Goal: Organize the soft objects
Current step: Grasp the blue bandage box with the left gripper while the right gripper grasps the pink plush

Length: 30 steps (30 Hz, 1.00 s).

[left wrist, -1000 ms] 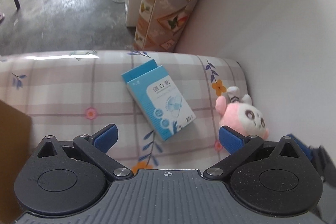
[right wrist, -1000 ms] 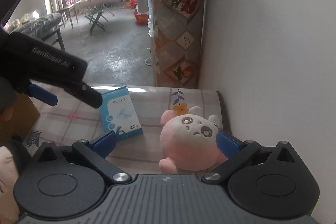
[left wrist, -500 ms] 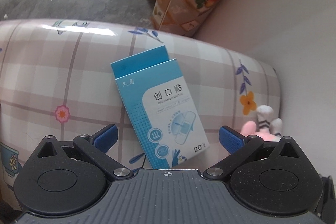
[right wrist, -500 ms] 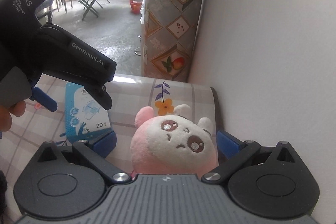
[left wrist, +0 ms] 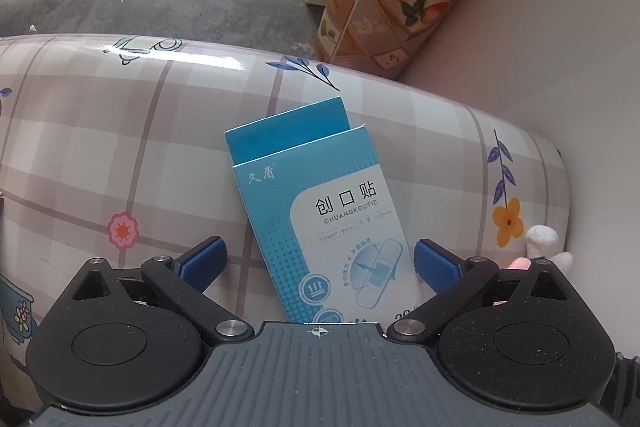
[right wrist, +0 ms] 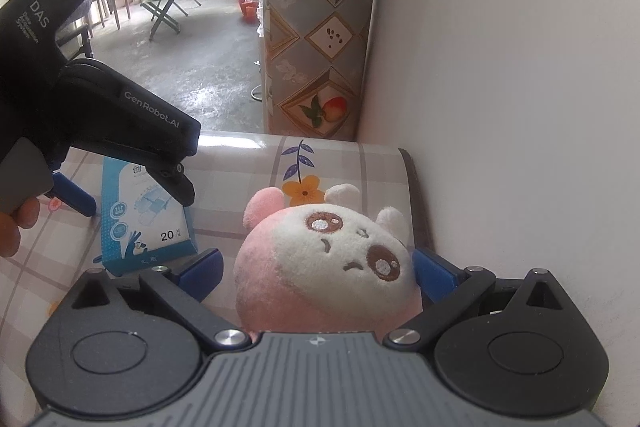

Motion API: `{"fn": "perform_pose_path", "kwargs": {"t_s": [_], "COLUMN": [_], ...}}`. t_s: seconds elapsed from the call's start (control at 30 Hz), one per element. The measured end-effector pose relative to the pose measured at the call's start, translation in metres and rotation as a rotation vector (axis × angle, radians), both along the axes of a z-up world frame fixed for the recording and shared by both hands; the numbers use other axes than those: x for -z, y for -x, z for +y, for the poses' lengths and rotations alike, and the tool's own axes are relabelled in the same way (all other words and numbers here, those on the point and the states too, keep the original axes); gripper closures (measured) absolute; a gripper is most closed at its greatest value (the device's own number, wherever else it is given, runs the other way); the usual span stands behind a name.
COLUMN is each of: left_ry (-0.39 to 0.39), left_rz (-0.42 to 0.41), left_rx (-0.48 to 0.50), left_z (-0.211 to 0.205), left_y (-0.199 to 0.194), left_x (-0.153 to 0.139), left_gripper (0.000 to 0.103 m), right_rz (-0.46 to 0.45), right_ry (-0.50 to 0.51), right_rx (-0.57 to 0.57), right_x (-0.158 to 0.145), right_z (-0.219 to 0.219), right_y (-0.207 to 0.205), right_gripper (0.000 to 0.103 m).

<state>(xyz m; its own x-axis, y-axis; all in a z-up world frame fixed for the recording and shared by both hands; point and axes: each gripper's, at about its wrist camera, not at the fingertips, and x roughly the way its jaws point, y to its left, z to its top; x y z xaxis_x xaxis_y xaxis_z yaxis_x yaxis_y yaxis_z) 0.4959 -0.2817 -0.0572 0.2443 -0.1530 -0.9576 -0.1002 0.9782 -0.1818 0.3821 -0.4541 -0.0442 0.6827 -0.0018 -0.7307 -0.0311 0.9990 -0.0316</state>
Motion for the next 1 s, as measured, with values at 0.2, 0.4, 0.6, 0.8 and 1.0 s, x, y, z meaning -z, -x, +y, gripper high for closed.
{"fn": "perform_pose_path", "kwargs": {"t_s": [0.2, 0.4, 0.6, 0.8, 1.0], "left_ry": [0.022, 0.050, 0.096, 0.134, 0.187], "left_rz": [-0.043, -0.060, -0.075, -0.122, -0.172], "left_rx": [0.015, 0.011, 0.043, 0.083, 0.094], "left_z": [-0.001, 0.004, 0.007, 0.016, 0.037], "left_y": [0.006, 0.011, 0.016, 0.032, 0.062], "left_x": [-0.007, -0.008, -0.019, -0.045, -0.080], "left_gripper": [0.020, 0.022, 0.023, 0.024, 0.024], "right_rz": [-0.005, -0.017, -0.053, -0.107, -0.186], "right_ry": [0.014, -0.020, -0.027, -0.033, -0.029], "right_rx": [0.006, 0.011, 0.014, 0.022, 0.021], "right_x": [0.000, -0.003, -0.015, -0.036, -0.070], "right_z": [-0.001, -0.007, -0.009, -0.010, -0.005], "right_y": [0.007, 0.014, 0.026, 0.044, 0.076], "right_gripper": [0.012, 0.015, 0.015, 0.015, 0.016]}}
